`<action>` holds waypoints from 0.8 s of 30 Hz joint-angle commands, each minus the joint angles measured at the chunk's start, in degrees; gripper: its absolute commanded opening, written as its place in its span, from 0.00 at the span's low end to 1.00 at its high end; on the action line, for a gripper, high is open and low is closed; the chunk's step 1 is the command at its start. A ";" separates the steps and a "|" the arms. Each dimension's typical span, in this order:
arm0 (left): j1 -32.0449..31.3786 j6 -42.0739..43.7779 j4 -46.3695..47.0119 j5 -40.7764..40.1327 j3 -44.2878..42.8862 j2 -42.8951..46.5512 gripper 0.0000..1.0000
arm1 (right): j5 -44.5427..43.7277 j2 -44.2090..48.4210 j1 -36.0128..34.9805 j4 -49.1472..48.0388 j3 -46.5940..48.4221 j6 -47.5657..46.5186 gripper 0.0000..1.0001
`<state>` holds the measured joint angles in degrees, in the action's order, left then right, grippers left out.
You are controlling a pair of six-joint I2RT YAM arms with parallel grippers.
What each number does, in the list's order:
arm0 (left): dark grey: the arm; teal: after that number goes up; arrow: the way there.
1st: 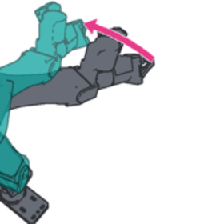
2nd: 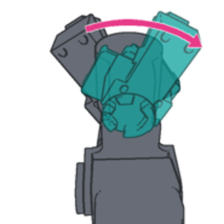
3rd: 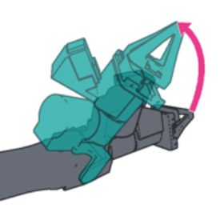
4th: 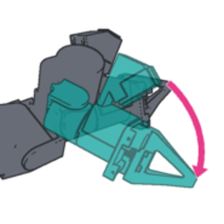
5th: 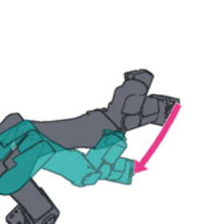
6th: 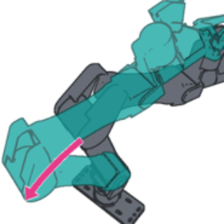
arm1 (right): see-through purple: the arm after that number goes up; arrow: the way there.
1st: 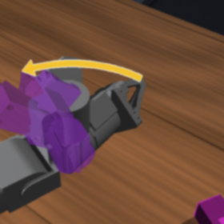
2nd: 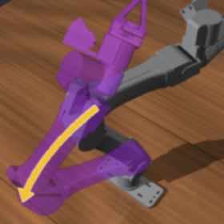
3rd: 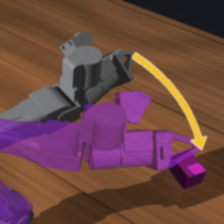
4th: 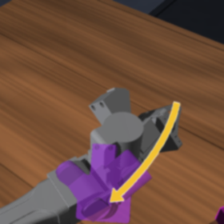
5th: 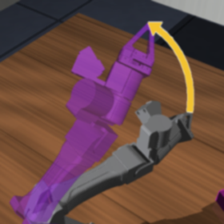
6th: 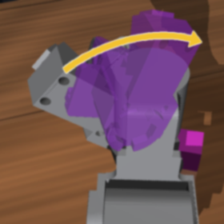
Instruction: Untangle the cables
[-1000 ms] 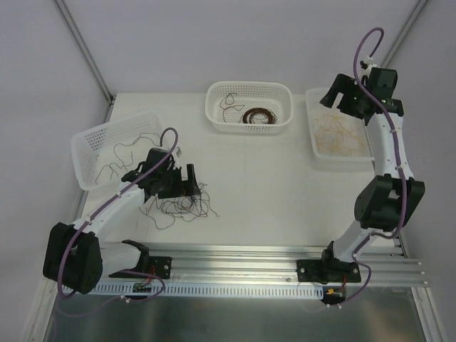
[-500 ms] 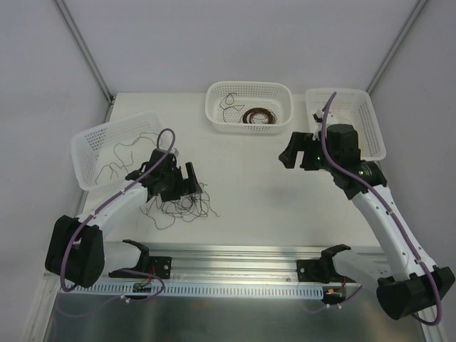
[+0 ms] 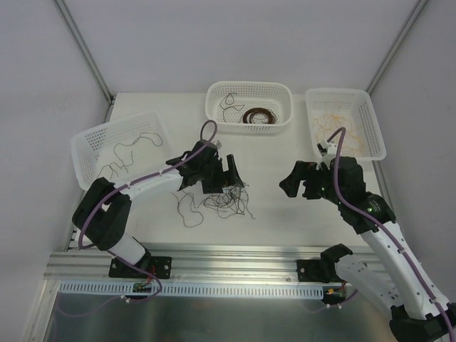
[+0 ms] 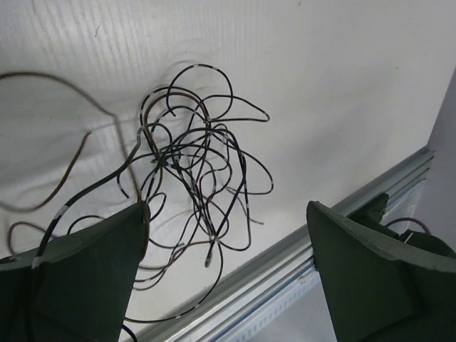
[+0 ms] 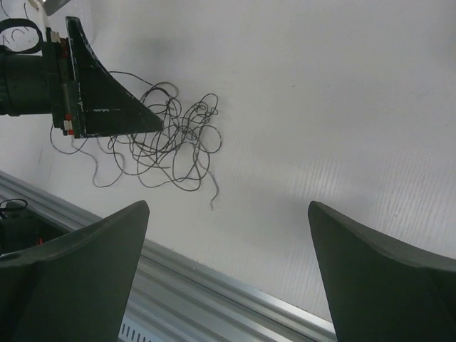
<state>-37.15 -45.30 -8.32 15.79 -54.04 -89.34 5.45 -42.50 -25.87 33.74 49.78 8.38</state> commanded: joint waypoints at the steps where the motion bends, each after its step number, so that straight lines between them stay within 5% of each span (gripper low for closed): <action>1: -0.38 -5.50 0.41 -4.88 0.85 3.20 0.93 | 3.67 1.63 -0.32 1.77 0.58 0.15 1.00; 10: -0.47 -3.49 -11.28 -18.77 8.60 19.80 0.91 | 6.58 2.96 -0.32 0.45 -2.67 -0.65 0.99; 14: -0.30 4.05 -14.44 -23.87 7.29 23.68 0.89 | 7.65 -0.82 -1.11 -2.26 -2.05 -0.74 0.96; 24: 0.50 13.48 -16.73 -21.24 3.33 21.58 0.84 | -2.81 -19.45 -15.33 -7.19 7.08 3.92 0.94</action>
<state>-37.01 -35.90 -23.27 -4.27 -48.60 -67.42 6.57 -59.79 -37.71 30.13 52.21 10.11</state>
